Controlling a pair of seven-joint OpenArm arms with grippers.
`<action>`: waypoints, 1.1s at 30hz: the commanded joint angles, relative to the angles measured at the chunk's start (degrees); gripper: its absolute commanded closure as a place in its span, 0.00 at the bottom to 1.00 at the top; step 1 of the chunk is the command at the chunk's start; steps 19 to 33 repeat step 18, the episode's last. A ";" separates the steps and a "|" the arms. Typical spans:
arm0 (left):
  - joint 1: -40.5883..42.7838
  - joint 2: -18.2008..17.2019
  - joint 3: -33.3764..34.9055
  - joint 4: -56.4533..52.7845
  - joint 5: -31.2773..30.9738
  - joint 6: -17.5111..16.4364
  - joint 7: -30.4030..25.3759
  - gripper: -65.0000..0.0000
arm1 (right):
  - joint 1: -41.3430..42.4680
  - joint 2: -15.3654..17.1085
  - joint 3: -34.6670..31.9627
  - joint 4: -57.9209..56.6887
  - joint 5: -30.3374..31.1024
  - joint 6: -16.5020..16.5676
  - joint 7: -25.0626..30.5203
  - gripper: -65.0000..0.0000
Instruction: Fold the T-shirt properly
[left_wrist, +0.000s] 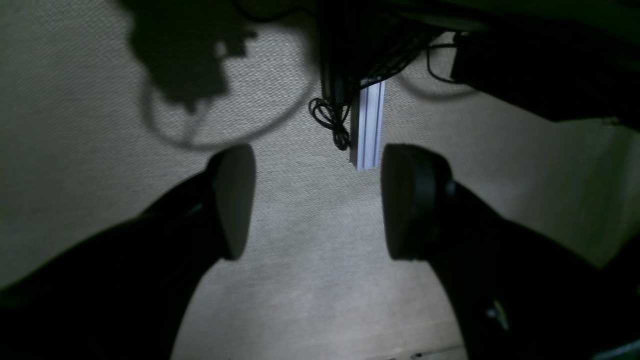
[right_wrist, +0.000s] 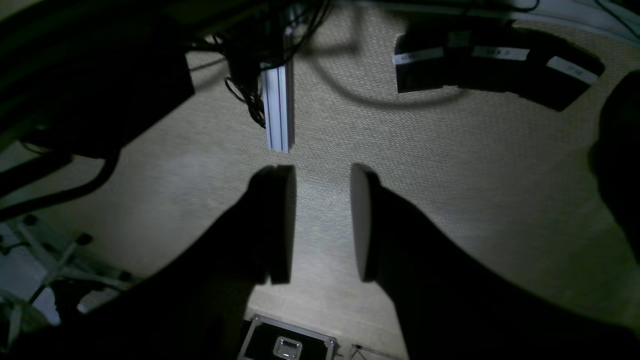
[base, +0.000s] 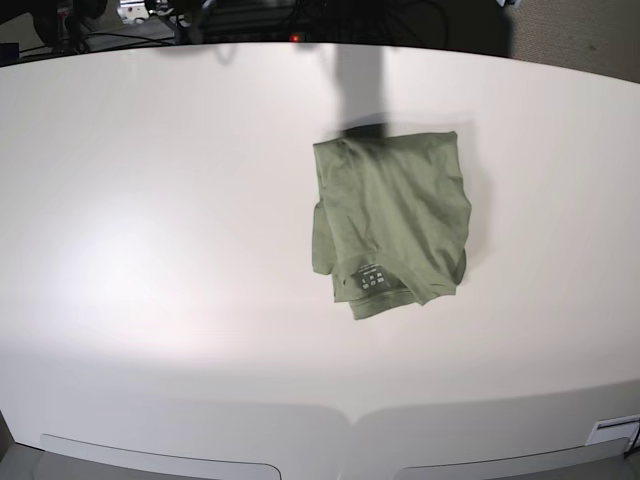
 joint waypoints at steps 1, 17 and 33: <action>0.61 -0.50 -0.13 0.22 0.42 -0.35 -0.37 0.41 | 0.33 0.57 -0.79 0.22 1.22 -0.15 0.79 0.70; 0.79 -0.37 -0.13 0.33 1.51 -0.44 2.21 0.41 | 1.44 -0.66 -2.91 0.35 0.94 -3.80 10.08 0.70; 0.76 -0.28 -0.13 0.33 2.60 -0.44 2.40 0.41 | 1.44 -0.66 -2.91 0.50 0.92 -3.80 10.03 0.70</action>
